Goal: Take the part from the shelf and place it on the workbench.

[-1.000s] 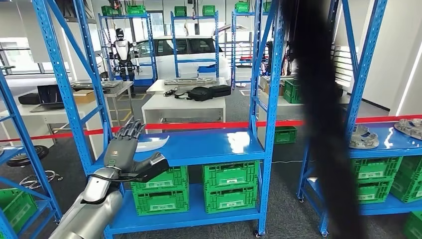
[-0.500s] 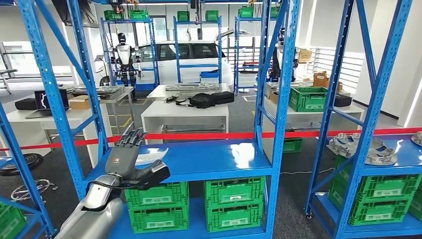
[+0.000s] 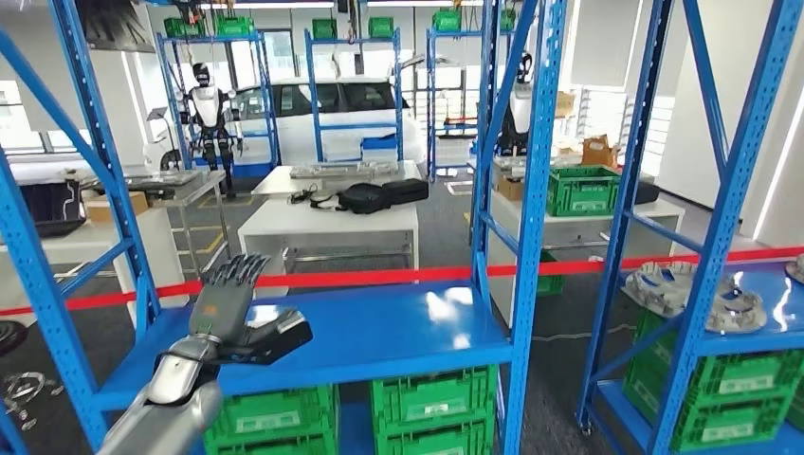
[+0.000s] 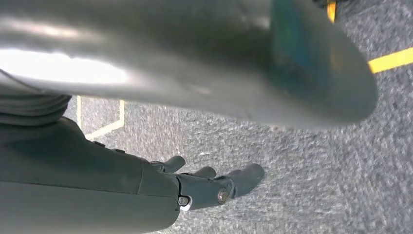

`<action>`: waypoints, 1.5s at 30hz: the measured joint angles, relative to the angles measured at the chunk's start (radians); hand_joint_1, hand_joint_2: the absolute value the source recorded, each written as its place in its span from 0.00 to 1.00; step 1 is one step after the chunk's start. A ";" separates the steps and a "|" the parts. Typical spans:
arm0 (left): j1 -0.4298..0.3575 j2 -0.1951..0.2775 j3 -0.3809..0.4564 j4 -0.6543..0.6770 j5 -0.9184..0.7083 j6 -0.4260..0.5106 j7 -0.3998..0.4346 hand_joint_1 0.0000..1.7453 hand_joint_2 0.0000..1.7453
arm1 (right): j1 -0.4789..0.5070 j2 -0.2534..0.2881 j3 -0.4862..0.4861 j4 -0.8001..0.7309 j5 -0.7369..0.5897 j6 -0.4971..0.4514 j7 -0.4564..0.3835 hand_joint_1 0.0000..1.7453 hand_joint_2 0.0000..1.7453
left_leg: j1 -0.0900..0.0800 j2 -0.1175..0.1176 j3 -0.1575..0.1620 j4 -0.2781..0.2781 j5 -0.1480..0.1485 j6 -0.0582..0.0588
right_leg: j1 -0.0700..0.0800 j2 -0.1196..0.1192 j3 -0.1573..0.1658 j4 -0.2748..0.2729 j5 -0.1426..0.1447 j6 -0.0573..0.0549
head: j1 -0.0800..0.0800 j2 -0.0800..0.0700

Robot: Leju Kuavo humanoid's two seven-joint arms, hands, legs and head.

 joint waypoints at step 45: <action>0.262 0.257 0.152 0.094 0.210 -0.268 0.181 0.00 0.00 | -0.002 -0.016 -0.017 0.006 -0.004 0.002 0.030 0.00 0.00 | 0.013 0.000 0.189 0.007 -0.178 -0.007 | 0.024 -0.027 -0.252 0.020 0.180 -0.024 | 0.005 0.000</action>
